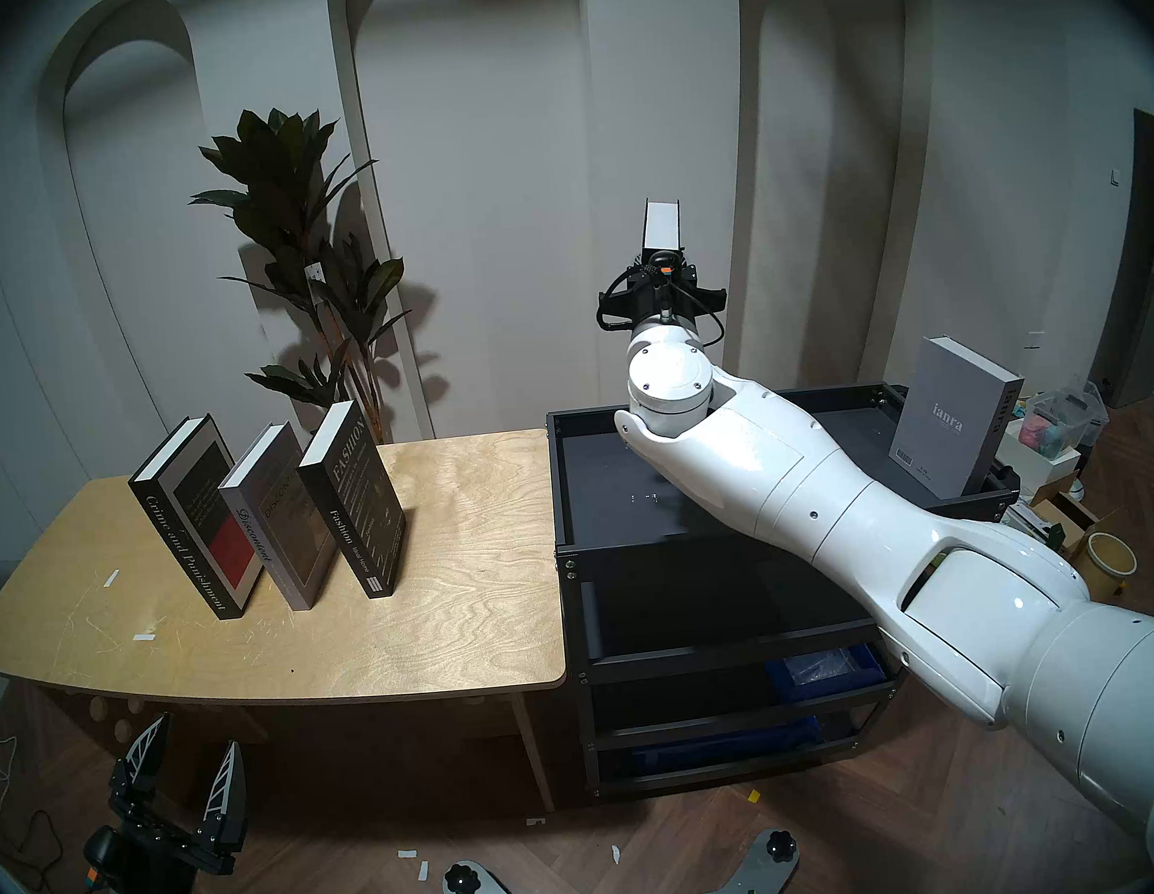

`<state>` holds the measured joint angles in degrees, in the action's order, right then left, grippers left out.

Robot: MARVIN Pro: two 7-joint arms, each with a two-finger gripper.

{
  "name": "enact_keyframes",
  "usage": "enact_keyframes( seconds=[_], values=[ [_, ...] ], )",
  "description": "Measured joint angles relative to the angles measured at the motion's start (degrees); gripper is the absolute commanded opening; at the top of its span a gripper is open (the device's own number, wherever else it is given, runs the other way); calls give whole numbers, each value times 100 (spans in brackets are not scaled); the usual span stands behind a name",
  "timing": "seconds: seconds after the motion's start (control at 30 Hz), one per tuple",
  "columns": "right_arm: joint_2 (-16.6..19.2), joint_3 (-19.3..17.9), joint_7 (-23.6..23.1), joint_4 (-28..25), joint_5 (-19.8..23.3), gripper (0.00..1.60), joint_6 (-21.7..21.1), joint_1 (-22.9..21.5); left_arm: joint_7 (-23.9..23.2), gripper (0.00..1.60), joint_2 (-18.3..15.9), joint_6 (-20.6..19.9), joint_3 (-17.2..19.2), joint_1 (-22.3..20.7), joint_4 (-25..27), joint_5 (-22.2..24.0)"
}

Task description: Move the books from the display table onto the shelf, standing them upright with spines facing out and tallest at one end

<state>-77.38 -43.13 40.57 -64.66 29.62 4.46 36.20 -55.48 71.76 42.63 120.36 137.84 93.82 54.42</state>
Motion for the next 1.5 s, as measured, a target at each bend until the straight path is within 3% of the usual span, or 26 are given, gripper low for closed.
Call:
enact_keyframes(
  seconds=[0.57,1.5],
  values=[
    [1036,-241,-884,-852,536,0,-436,426,-2,160,-1,0,-2,-4,-16,1],
    [2904,-1151,-1833,-2026,1335,0,-1131,1302,-5,160,-2,0,-3,-21,-42,2]
  ],
)
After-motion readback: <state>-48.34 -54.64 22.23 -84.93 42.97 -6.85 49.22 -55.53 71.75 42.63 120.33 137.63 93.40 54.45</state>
